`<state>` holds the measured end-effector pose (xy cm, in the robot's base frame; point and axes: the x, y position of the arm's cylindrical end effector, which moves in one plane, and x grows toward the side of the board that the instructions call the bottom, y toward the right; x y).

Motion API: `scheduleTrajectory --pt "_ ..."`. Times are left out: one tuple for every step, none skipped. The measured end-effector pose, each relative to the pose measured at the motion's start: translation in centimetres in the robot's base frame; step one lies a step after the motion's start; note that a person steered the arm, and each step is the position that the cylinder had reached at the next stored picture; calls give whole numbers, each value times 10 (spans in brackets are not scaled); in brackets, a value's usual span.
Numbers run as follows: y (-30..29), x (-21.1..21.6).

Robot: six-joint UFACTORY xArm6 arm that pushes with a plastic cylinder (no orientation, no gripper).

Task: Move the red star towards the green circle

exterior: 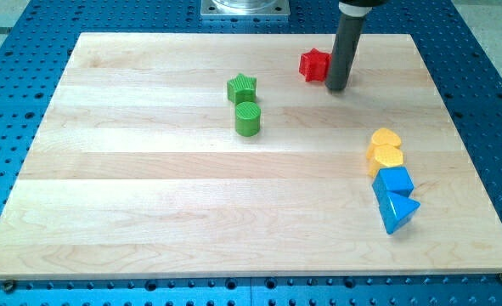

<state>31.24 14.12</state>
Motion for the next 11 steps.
scheduleTrajectory --pt "-13 -29" --pt "-69 -38" --pt "-104 -38" --pt "-88 -70" --pt "-109 -84" --pt "-133 -75" --pt "-133 -53" --pt "-90 -72" --pt "-13 -94" --pt "18 -94" --pt "3 -28"
